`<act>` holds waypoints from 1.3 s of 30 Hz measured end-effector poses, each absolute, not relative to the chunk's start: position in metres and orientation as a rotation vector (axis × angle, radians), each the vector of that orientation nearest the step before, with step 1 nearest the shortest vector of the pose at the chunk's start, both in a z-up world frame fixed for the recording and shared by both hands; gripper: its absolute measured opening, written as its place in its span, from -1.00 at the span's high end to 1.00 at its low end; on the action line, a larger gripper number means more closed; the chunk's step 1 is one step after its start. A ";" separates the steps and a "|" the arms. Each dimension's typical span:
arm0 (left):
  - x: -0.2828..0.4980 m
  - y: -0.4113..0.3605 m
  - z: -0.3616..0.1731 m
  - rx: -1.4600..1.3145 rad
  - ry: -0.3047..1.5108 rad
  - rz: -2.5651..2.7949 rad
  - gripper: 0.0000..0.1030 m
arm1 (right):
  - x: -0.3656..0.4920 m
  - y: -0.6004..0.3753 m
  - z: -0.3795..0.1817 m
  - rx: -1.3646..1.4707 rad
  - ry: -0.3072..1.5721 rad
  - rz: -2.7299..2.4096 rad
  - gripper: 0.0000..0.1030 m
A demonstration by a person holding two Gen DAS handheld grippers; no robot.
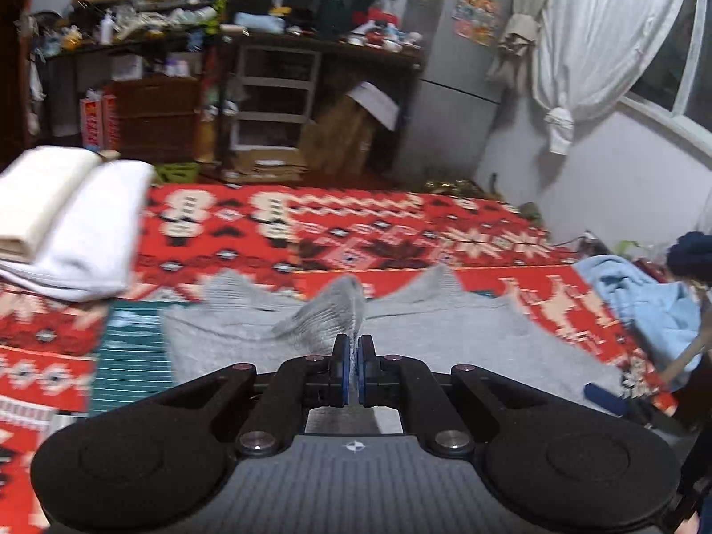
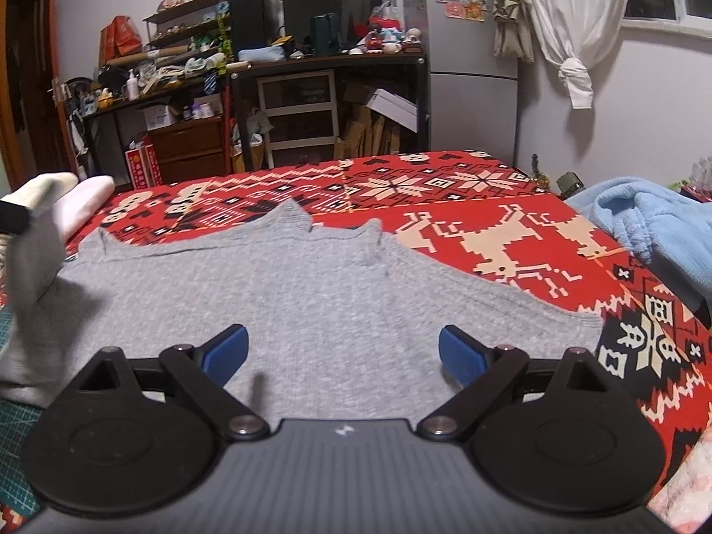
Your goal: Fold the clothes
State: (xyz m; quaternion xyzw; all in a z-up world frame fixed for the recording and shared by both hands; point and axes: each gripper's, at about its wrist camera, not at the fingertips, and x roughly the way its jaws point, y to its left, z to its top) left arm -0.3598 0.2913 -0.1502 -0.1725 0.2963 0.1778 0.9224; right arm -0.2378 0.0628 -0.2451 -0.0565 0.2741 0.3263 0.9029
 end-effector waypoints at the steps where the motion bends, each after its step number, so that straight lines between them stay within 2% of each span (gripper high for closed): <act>1: -0.352 0.288 -0.154 -0.366 0.607 0.344 0.95 | -0.236 0.062 -0.246 -0.113 0.569 0.669 -0.83; 9: -0.325 0.261 -0.167 -0.367 0.596 0.184 0.99 | -0.226 0.059 -0.248 -0.069 0.586 0.656 -0.83; 17: -0.375 0.297 -0.170 -0.488 0.552 0.247 0.95 | -0.231 0.076 -0.232 -0.005 0.641 0.853 -0.78; 22: -0.420 0.340 -0.187 -0.604 0.521 0.322 0.93 | -0.240 0.115 -0.226 -0.012 0.722 0.987 -0.42; 24: -0.434 0.356 -0.195 -0.636 0.506 0.330 0.90 | -0.244 0.132 -0.226 -0.044 0.728 0.999 -0.21; 28: -0.452 0.373 -0.215 -0.663 0.492 0.323 0.77 | -0.248 0.169 -0.226 -0.141 0.690 1.009 -0.07; 30: -0.455 0.379 -0.222 -0.677 0.487 0.319 0.71 | -0.252 0.184 -0.226 -0.196 0.667 1.019 0.09; 32: -0.457 0.383 -0.226 -0.665 0.478 0.318 0.64 | -0.251 0.201 -0.228 -0.240 0.669 1.022 0.09; 35: -0.456 0.388 -0.229 -0.633 0.467 0.317 0.63 | -0.248 0.219 -0.235 -0.270 0.684 1.017 0.09; 37: -0.456 0.390 -0.230 -0.632 0.452 0.303 0.63 | -0.248 0.224 -0.238 -0.281 0.679 1.020 0.49; 38: -0.456 0.393 -0.232 -0.641 0.446 0.296 0.63 | -0.251 0.225 -0.239 -0.297 0.675 1.020 0.97; 39: -0.456 0.394 -0.233 -0.648 0.443 0.293 0.63 | -0.254 0.224 -0.238 -0.304 0.666 1.020 0.99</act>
